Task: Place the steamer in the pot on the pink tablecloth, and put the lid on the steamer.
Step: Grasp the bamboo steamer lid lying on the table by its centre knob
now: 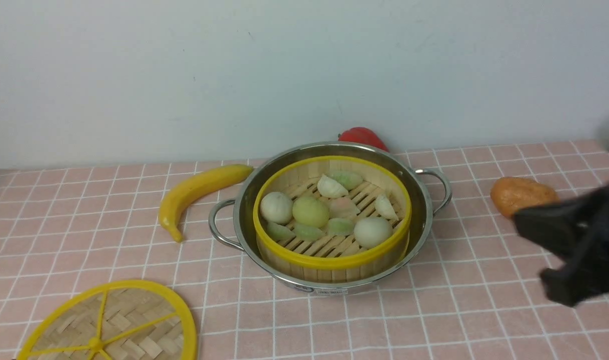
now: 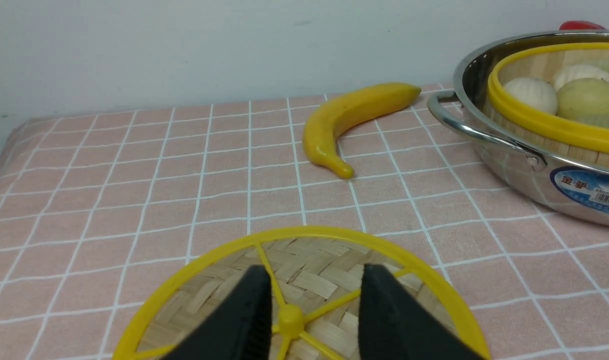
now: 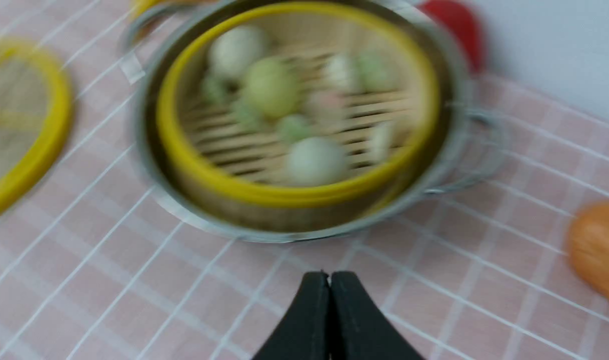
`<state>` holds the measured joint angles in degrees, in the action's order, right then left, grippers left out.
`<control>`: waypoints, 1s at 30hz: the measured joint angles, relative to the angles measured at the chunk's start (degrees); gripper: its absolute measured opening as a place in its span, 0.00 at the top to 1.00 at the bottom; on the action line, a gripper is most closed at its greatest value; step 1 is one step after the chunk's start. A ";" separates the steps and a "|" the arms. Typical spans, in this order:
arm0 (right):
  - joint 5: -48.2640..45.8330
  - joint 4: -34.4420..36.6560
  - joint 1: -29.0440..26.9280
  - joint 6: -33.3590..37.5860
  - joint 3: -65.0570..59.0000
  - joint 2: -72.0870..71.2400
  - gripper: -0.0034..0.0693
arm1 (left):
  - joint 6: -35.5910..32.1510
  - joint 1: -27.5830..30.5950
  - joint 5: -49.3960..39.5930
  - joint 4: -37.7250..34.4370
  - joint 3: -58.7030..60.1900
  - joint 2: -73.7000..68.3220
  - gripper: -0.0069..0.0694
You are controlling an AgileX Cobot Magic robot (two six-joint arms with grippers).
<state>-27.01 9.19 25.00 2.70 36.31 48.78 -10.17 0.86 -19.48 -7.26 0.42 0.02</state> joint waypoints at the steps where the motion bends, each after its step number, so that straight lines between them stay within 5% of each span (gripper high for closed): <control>1: 3.21 0.00 -2.15 -0.82 -3.87 -4.33 0.93 | 0.00 0.00 0.00 0.00 0.00 0.00 0.59; 8: 16.88 -0.55 -12.63 -2.06 -25.33 -28.87 0.91 | 0.00 0.00 0.00 0.00 0.00 0.00 0.59; 15: 17.17 -1.53 -13.74 -2.29 -36.01 -41.64 0.88 | 0.00 0.00 0.00 0.00 0.00 0.00 0.59; 30: 8.12 -2.93 -13.74 -2.29 -36.78 -48.49 0.82 | 0.00 0.00 0.00 0.00 0.00 0.00 0.59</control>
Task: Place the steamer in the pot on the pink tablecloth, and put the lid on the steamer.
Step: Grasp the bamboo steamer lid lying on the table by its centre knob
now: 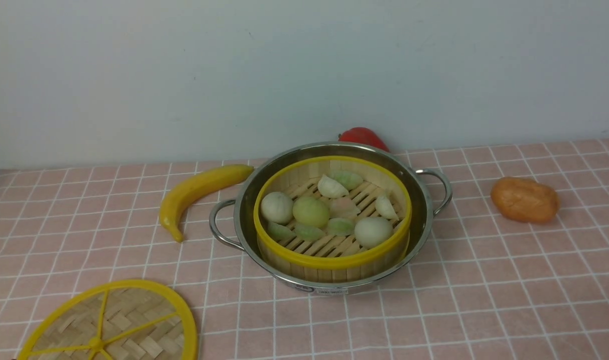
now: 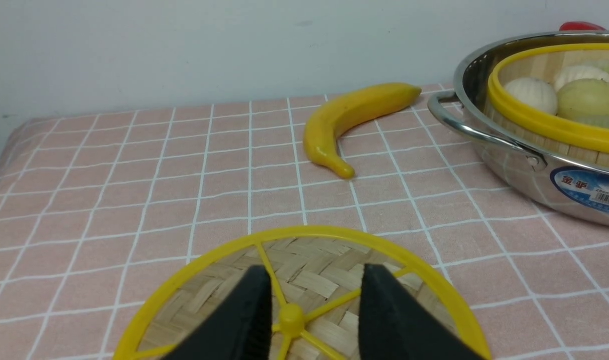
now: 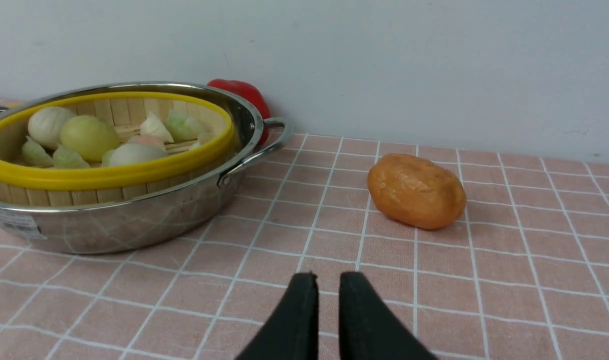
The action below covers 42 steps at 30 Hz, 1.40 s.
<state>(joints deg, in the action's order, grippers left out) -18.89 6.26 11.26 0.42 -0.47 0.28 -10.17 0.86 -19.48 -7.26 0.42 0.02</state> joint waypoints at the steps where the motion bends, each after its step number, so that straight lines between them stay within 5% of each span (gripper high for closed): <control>1: 0.00 0.00 0.00 0.00 0.00 0.00 0.82 | 0.00 0.00 0.00 0.00 0.00 0.00 0.59; 31: 0.00 1.09 -2.96 0.00 -0.04 0.00 0.72 | 0.00 0.00 0.50 0.66 0.00 0.00 0.59; 34: 0.00 1.09 -2.96 0.00 -0.04 0.00 0.71 | 1.05 0.00 2.13 -2.86 0.00 0.00 0.59; 42: 0.00 1.09 -2.96 0.00 -0.04 0.00 0.69 | 6.45 0.00 12.50 -26.08 0.00 0.00 0.59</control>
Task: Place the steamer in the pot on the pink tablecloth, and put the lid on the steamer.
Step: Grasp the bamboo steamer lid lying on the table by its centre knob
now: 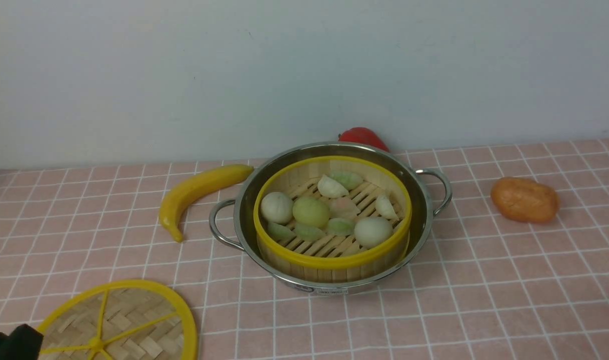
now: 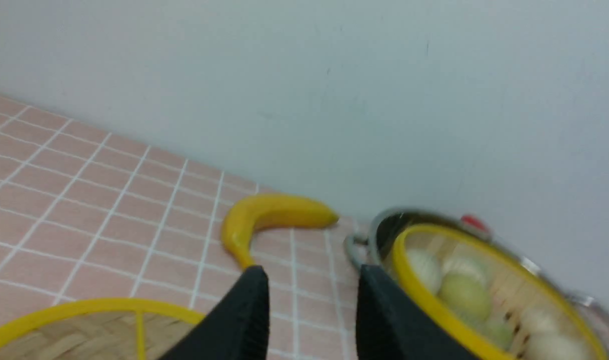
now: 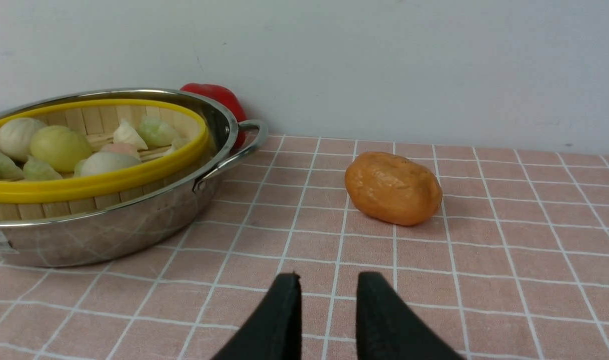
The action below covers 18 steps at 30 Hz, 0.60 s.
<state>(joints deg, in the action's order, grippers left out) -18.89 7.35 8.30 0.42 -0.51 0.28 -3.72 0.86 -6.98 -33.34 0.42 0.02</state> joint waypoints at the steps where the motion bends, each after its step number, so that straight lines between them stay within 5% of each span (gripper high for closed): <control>1: 0.00 0.00 0.00 0.00 0.00 0.00 0.68 | 0.08 0.00 0.84 -1.64 0.00 0.00 0.59; 9: 0.00 0.00 0.00 0.00 0.00 0.00 0.65 | -7.89 0.00 -9.41 -0.43 -11.49 -1.94 0.59; 18: 0.00 0.00 0.00 -0.42 0.00 0.00 0.63 | -1.07 0.00 -53.24 29.39 -38.64 -30.87 0.59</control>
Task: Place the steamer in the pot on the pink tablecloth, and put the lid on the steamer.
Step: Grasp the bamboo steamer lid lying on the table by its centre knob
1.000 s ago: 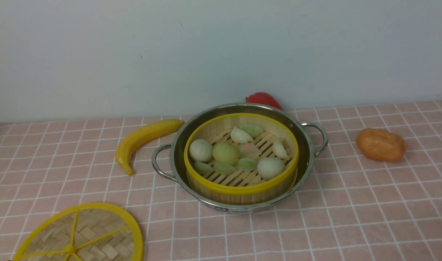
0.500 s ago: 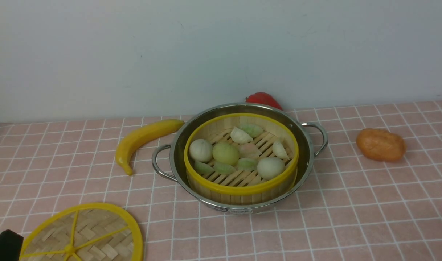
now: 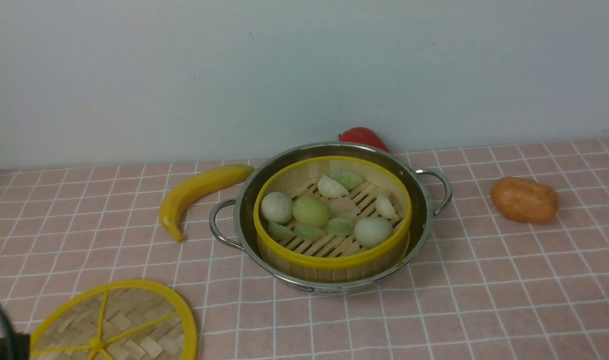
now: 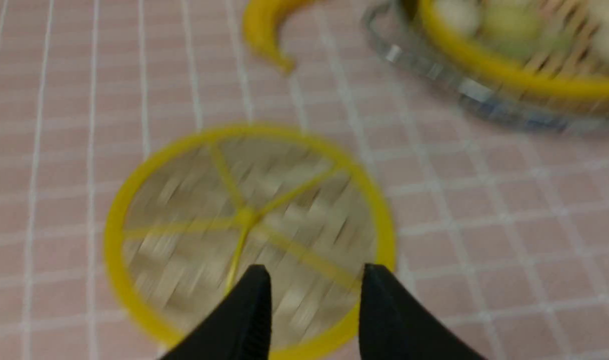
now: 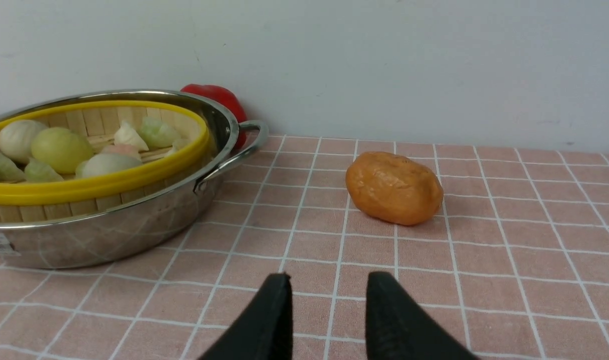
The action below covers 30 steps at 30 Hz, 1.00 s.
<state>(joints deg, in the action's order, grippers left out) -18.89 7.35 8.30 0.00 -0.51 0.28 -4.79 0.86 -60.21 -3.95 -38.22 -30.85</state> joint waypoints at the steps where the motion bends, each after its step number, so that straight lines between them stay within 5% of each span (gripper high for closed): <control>1: 0.00 0.00 0.00 0.00 0.00 0.00 0.63 | 0.74 0.00 -3.76 2.92 -2.38 -4.06 0.59; 5: 0.00 0.00 0.00 0.00 0.00 0.00 0.62 | 2.74 0.00 -9.03 9.51 -10.49 -19.67 0.59; 16: 0.00 0.00 0.00 0.00 0.00 0.00 0.62 | 3.92 0.00 -9.31 8.87 -17.32 -50.07 0.59; 30: 0.00 0.00 0.00 0.00 0.00 0.00 0.62 | 5.68 0.00 -5.08 5.40 -17.38 -61.16 0.59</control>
<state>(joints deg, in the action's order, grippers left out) -18.89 7.35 8.30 0.00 -0.51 0.28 0.89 0.86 -65.30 1.45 -55.59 -92.01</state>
